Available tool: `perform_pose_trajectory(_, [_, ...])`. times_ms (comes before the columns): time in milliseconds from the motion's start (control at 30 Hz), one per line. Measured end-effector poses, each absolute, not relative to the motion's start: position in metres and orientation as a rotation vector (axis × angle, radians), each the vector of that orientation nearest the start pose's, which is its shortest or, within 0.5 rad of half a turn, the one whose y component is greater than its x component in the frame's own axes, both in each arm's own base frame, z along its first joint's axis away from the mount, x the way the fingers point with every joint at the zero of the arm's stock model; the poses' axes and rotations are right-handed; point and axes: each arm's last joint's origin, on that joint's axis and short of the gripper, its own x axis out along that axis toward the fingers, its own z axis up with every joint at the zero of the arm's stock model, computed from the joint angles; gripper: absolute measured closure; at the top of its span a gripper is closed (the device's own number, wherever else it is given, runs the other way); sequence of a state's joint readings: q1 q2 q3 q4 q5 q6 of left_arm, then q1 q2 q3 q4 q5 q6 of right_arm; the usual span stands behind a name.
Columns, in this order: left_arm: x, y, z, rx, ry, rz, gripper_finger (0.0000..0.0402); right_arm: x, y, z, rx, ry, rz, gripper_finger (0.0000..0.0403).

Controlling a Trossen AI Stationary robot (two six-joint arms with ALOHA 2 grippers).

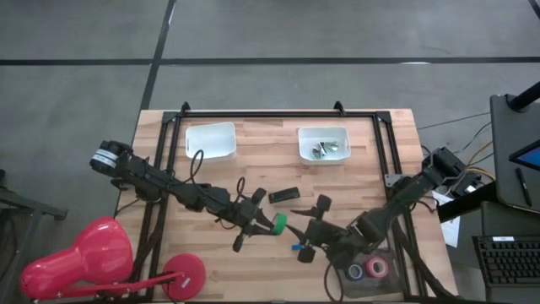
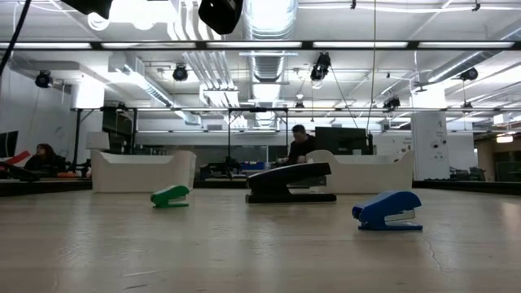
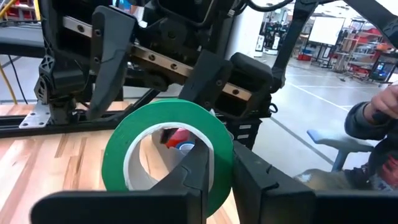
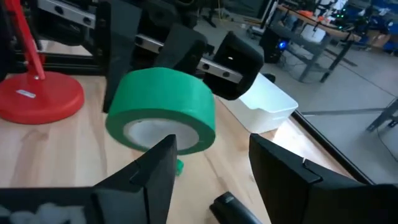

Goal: Pick and place Stapler, Stapler remover, tape
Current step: Put the green tape into the black bin

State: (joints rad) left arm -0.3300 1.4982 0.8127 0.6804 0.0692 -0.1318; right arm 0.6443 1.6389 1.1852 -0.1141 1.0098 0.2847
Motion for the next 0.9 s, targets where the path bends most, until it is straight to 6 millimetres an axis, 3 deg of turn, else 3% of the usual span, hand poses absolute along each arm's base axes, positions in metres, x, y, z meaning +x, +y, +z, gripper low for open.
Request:
perform_pose_trajectory(467, [0.307,-0.107,0.258,-0.128,0.031,-0.398,0.0354,0.313,0.176,0.265,-0.133,0.308,-0.351,0.0241])
perform_pose_trajectory(800, [0.307,-0.107,0.258,-0.129,0.030,-0.399,0.0349,0.314,0.176,0.264,-0.129,0.318,-0.314,0.0355])
perform_pose_trajectory(900, [0.307,-0.107,0.258,-0.129,0.030,-0.397,0.0352,0.314,0.176,0.264,-0.139,0.319,-0.312,0.0370])
